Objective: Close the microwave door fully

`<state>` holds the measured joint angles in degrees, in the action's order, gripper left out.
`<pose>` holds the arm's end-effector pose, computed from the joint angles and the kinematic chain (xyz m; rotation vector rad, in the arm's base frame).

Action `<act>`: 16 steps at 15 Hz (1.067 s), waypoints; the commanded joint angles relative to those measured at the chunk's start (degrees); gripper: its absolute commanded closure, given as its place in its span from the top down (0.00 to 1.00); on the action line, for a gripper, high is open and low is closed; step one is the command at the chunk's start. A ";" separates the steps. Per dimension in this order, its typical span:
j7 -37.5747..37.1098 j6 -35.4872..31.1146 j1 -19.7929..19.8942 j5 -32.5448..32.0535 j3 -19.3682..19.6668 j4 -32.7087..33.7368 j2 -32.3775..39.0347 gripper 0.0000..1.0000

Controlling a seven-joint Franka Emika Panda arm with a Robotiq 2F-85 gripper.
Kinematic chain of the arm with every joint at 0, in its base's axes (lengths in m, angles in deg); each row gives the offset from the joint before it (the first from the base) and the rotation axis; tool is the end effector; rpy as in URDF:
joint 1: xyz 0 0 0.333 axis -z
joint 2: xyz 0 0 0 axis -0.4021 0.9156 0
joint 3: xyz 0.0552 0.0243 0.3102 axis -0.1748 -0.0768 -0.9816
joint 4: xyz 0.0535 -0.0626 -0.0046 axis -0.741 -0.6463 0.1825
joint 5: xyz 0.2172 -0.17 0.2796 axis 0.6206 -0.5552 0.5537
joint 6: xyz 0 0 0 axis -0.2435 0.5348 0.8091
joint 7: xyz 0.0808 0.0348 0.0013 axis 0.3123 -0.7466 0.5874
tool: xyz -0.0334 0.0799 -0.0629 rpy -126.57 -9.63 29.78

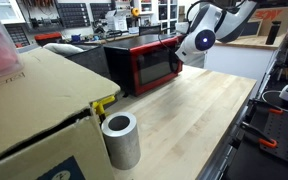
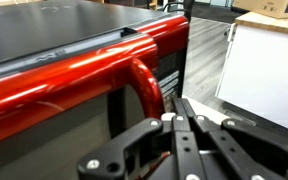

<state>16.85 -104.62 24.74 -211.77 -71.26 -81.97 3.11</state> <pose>0.5122 -0.0542 0.2310 0.7481 1.7226 -0.5936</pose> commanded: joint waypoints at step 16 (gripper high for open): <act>-0.90 -11.64 0.62 6.29 -2.24 1.08 -2.12 0.00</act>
<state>16.71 -111.47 26.25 -206.55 -72.27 -79.81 2.65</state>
